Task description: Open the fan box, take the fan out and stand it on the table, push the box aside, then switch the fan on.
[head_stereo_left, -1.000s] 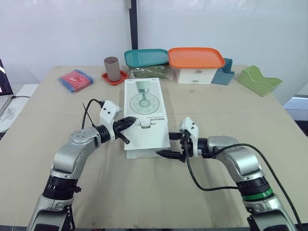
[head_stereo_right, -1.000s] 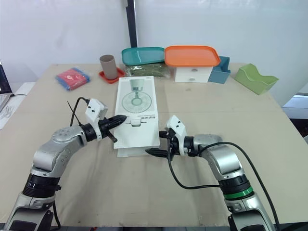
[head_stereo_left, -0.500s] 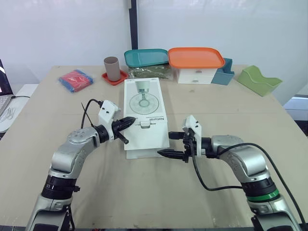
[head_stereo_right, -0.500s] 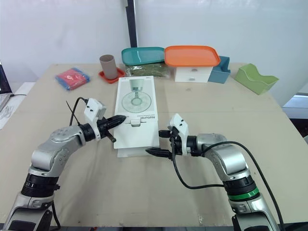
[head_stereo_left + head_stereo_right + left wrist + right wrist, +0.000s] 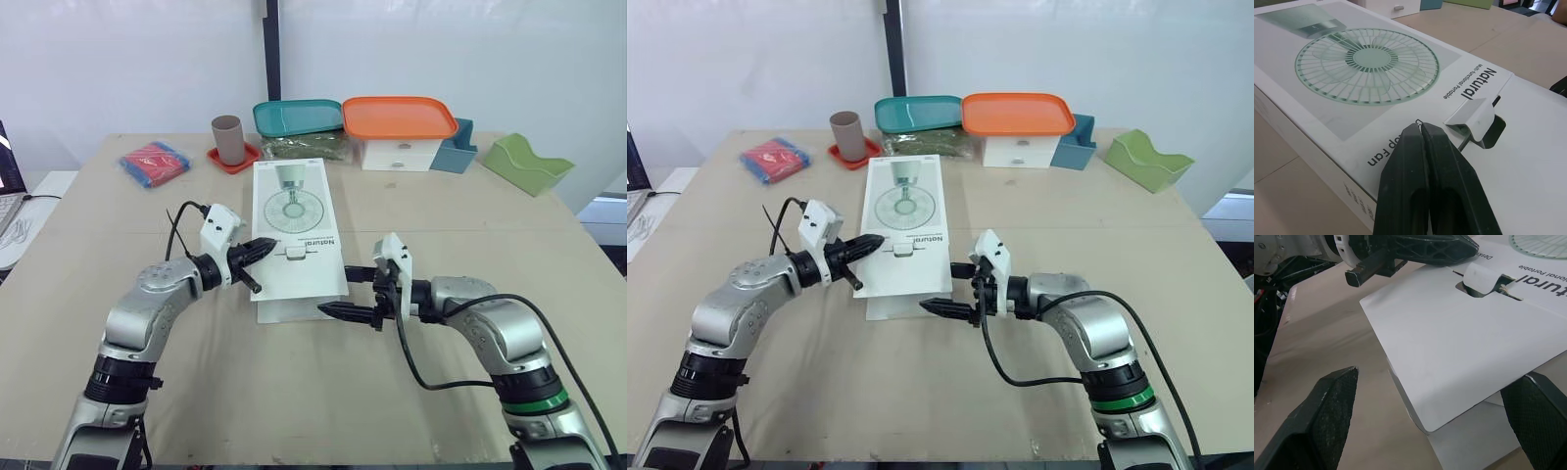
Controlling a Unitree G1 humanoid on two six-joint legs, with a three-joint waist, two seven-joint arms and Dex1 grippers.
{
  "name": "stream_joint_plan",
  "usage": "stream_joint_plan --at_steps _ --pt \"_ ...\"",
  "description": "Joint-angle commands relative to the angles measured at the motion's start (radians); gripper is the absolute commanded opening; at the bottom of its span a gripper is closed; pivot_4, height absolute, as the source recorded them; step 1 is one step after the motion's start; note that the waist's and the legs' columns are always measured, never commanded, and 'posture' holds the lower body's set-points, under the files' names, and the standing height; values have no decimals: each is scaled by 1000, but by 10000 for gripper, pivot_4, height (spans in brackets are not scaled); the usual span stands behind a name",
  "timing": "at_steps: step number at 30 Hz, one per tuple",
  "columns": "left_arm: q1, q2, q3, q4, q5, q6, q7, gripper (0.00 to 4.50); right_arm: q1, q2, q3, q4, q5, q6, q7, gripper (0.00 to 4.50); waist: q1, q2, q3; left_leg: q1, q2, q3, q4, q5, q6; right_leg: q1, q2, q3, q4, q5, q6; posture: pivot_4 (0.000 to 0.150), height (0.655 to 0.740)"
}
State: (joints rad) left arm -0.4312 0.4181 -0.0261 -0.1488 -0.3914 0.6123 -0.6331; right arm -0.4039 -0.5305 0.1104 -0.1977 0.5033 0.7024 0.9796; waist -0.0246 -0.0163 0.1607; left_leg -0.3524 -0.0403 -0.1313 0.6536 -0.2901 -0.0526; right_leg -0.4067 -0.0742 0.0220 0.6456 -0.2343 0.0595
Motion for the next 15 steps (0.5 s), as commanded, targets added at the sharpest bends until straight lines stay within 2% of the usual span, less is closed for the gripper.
stream_joint_plan --at_steps 1,15 --pt "6 18 10 5 18 -2 10 1164 -1 4 -42 -43 46 -34 18 45000 0 0 0 0 0 0 0 0 0 0 0 0 0 0 0 1500 7400" --pt "-8 2 17 2 -1 -16 4 1164 -4 -8 -60 -45 68 -68 32 45000 0 0 0 0 0 0 0 0 0 0 0 0 0 0 0 1500 7400"
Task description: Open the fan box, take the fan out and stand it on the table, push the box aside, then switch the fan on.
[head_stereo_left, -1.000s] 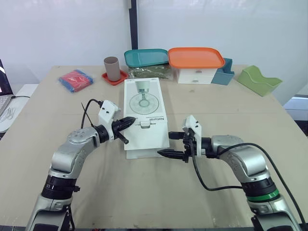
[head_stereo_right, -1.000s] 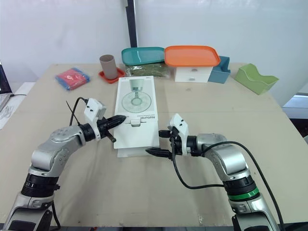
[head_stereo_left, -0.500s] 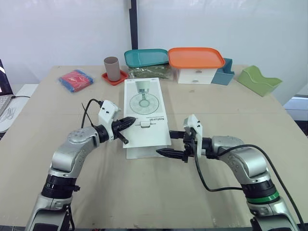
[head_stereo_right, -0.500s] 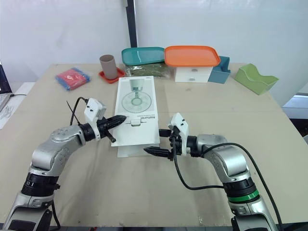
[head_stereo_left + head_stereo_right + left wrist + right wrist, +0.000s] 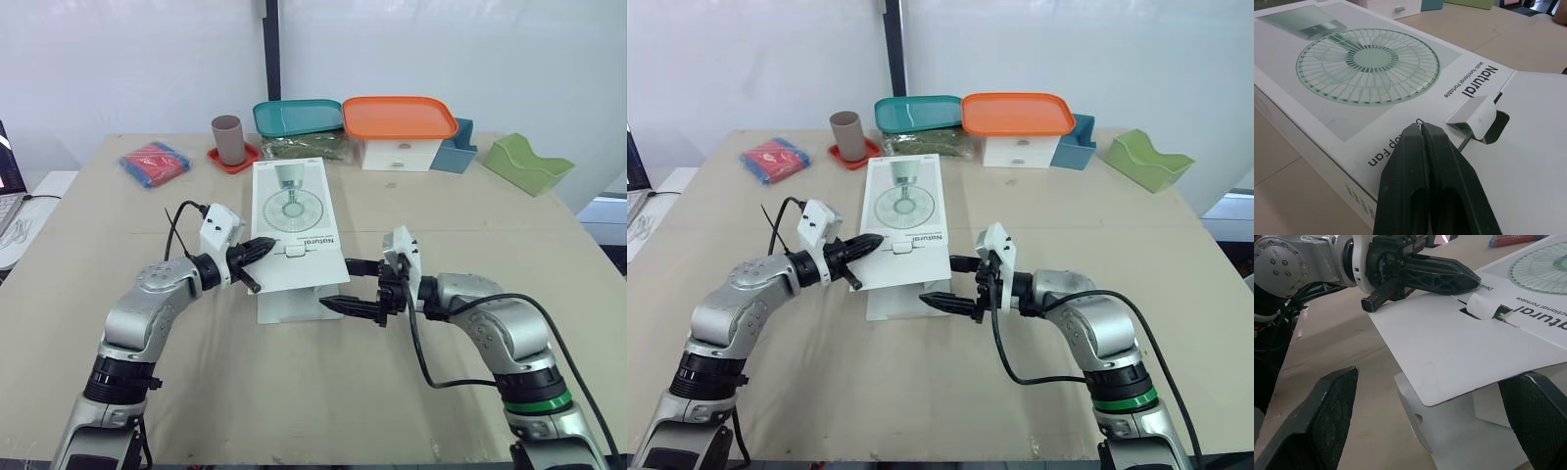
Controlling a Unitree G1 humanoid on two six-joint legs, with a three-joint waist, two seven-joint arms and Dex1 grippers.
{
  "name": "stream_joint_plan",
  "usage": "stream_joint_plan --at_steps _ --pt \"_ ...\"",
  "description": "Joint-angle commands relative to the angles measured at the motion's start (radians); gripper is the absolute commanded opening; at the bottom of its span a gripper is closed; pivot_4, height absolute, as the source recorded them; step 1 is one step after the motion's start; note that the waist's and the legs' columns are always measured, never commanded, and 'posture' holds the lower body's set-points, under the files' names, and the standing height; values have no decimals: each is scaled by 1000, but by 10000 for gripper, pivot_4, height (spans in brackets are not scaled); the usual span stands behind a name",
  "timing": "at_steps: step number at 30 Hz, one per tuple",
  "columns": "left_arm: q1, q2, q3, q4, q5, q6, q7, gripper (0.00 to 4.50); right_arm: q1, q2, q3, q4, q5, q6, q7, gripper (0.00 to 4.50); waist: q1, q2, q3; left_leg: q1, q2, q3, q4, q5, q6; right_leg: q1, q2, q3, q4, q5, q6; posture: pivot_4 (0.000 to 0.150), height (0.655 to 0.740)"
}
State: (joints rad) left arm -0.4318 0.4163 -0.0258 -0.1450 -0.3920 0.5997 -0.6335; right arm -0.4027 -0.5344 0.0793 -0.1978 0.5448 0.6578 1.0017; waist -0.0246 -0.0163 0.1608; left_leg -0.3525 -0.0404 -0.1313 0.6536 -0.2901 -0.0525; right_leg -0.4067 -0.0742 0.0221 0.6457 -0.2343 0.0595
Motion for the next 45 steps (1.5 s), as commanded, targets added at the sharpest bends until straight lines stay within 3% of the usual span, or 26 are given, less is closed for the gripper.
stream_joint_plan --at_steps 1,21,25,32,45 --pt "-9 6 20 -4 -5 -3 2 1164 -3 -4 -30 -47 28 -26 8 45000 0 0 0 0 0 0 0 0 0 0 0 0 0 0 0 1500 7400" --pt "-20 76 155 -39 -105 -80 -80 1164 -43 1 -60 -73 113 -14 1 45000 0 -1 1 -2 0 0 0 0 0 -1 0 0 0 0 0 1500 7400" --pt "-27 89 179 -41 -118 -93 -84 0 -62 8 -64 -63 112 -27 -7 32091 0 -1 2 -2 0 0 0 0 0 -1 0 -1 0 0 0 1500 7400" --pt "-20 104 182 -46 -126 -100 -91 0 -95 41 -35 -6 32 -107 -43 271 -1 -1 2 -2 0 0 0 0 0 -1 0 -1 0 0 0 1500 7400" --pt "-44 78 186 -35 -121 -138 -65 0 -219 146 19 216 -248 -344 -230 271 0 -1 2 -2 0 -1 0 1 -1 -2 0 -1 0 0 -1 1500 7400"
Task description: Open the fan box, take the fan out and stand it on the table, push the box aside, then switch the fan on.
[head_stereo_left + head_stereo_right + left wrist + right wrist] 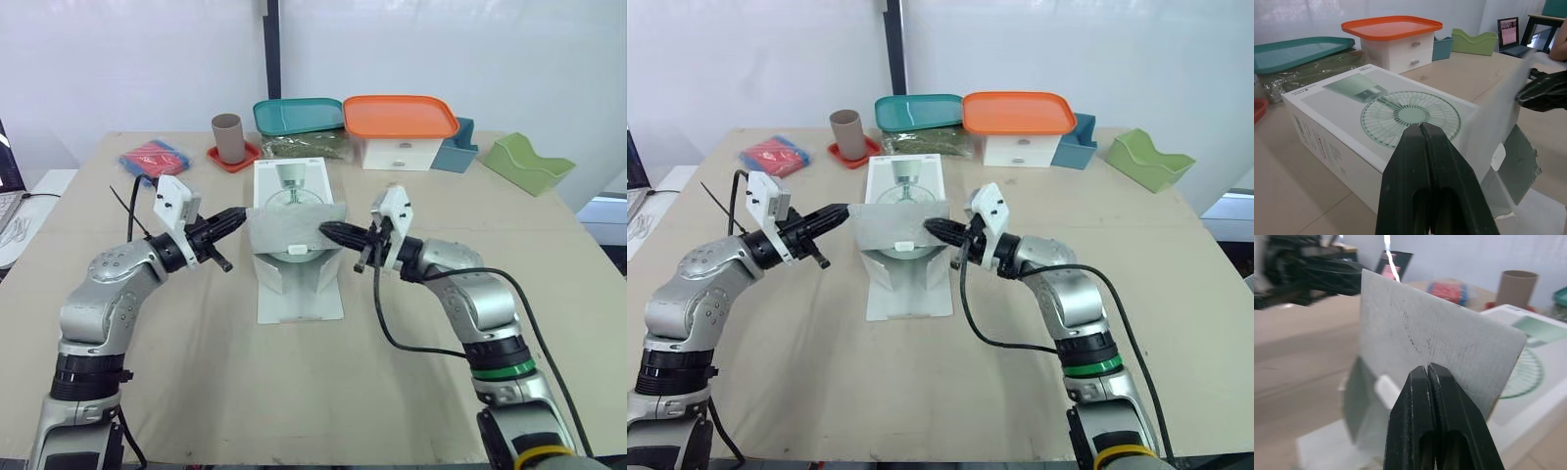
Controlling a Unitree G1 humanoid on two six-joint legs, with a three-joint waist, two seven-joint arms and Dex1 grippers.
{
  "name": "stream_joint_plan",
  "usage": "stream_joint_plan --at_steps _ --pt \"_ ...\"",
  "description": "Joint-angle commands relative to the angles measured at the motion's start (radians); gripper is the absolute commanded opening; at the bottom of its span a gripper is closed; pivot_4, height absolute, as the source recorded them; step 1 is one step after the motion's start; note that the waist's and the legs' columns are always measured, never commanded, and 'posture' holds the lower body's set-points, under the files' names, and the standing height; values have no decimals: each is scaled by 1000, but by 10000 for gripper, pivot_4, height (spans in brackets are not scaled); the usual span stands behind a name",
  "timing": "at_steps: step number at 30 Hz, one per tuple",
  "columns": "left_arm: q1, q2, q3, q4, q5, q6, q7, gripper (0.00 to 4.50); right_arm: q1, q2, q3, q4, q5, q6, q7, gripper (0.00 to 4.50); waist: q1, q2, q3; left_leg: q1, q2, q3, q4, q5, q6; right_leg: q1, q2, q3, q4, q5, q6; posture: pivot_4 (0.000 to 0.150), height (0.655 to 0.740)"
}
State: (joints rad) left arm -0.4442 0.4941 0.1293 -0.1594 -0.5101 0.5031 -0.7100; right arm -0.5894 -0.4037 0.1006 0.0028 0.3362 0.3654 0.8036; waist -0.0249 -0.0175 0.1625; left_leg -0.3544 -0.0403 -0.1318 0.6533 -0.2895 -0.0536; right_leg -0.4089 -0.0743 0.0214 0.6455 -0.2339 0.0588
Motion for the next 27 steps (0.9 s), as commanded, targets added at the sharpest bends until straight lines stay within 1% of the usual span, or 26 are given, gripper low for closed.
stream_joint_plan --at_steps 1,5,7,10,20,27 --pt "-35 -2 34 -17 -2 -49 16 0 -37 19 -2 25 -47 -59 -35 271 0 0 0 0 0 0 0 0 -1 0 0 0 0 0 0 1500 7400" --pt "-44 -6 37 -14 -20 -58 13 0 -44 29 8 46 -83 -73 -52 271 0 0 0 0 0 0 0 1 -3 0 0 0 0 0 0 1500 7400" --pt "-33 -5 3 -22 -4 -62 -3 0 -42 28 21 50 -100 -64 -54 271 0 0 0 0 0 0 0 1 -3 0 0 0 0 0 0 1500 7400" --pt "-30 -33 -34 -21 12 -66 11 0 -35 30 41 41 -118 -46 -50 271 0 0 0 0 0 0 0 1 -2 0 0 0 0 0 0 1500 7400" --pt "-80 -128 -129 102 122 -94 87 0 -33 35 54 21 -129 18 -58 271 0 0 0 0 0 0 0 1 -2 0 0 0 0 0 0 1500 7400" --pt "-77 -144 -160 138 146 -32 97 0 -21 31 43 -7 -121 38 -63 271 -1 0 0 0 0 0 0 1 -2 0 0 0 0 0 0 1500 7400"
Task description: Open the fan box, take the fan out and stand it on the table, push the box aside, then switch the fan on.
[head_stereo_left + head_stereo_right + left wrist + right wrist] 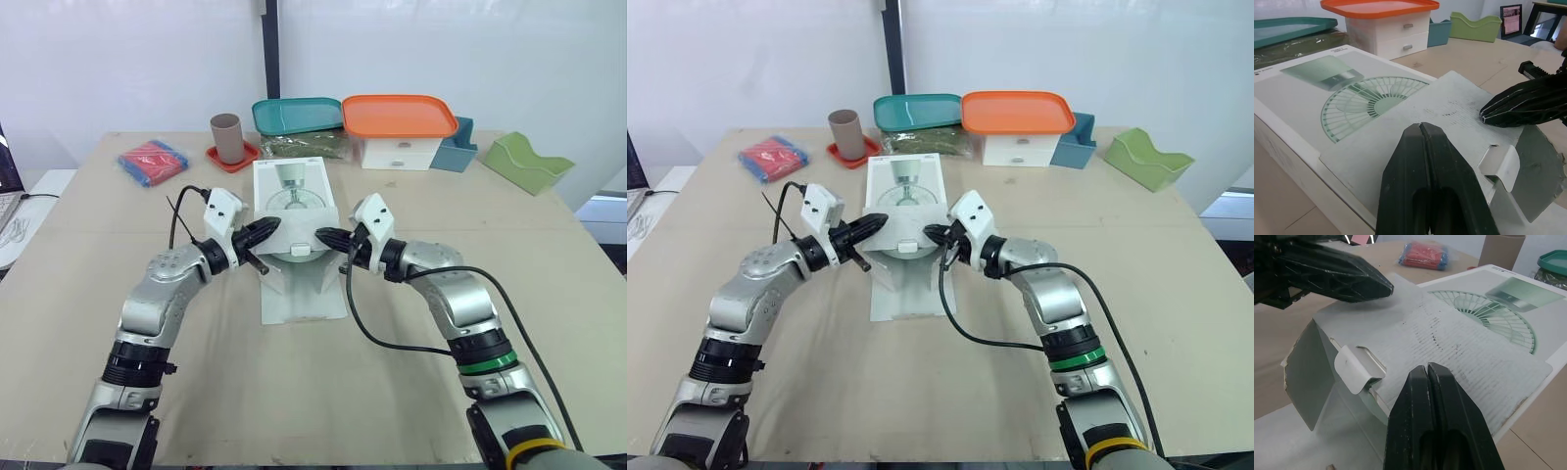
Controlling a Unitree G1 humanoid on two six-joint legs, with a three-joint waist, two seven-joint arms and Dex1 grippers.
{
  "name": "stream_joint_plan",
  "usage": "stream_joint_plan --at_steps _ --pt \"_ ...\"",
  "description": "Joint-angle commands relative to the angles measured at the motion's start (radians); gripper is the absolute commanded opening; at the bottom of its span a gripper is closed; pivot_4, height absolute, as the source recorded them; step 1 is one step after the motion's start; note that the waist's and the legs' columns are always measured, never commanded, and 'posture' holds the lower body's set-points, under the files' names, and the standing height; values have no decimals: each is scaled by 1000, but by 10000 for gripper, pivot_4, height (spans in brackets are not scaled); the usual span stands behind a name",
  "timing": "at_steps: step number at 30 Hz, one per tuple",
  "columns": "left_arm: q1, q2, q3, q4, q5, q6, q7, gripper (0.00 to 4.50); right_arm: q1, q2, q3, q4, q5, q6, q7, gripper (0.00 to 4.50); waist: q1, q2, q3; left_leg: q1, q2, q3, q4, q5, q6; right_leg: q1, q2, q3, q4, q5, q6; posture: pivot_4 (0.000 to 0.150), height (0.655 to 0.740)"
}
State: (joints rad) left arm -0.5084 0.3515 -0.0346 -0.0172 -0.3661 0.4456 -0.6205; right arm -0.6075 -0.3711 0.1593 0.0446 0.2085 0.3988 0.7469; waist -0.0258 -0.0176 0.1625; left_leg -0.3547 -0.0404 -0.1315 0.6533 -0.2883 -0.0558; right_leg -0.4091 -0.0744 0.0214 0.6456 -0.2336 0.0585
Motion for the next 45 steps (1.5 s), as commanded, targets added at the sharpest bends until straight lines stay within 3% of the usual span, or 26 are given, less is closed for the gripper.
stream_joint_plan --at_steps 1,10,22,32,39,45 --pt "-13 -2 5 -1 1 35 11 0 -3 -1 -18 -53 8 6 -8 271 0 0 0 0 0 0 0 0 0 0 0 0 0 0 0 1500 7400" --pt "-12 0 8 6 9 56 5 0 12 -47 -14 -190 105 75 94 271 0 0 0 0 0 0 0 0 0 0 0 0 0 0 0 1500 7400" --pt "-16 -17 2 6 16 64 11 0 65 -66 78 -269 46 220 27 271 1 0 0 0 0 -1 0 0 0 0 0 0 0 0 0 1500 7400" --pt "-13 -12 4 5 19 67 5 0 88 -223 32 -330 71 350 84 271 2 0 0 0 0 -1 0 -1 1 1 0 -1 0 0 0 1500 7400" --pt "-9 -11 4 -2 16 72 5 0 106 -285 18 -274 33 321 63 271 2 0 0 0 0 -1 0 -1 2 1 0 -1 0 0 0 1500 7400" --pt "-8 -10 2 -6 17 73 5 0 84 -264 1 -182 -19 249 0 271 2 0 0 0 0 0 0 -1 1 1 0 -1 0 0 0 1500 7400"
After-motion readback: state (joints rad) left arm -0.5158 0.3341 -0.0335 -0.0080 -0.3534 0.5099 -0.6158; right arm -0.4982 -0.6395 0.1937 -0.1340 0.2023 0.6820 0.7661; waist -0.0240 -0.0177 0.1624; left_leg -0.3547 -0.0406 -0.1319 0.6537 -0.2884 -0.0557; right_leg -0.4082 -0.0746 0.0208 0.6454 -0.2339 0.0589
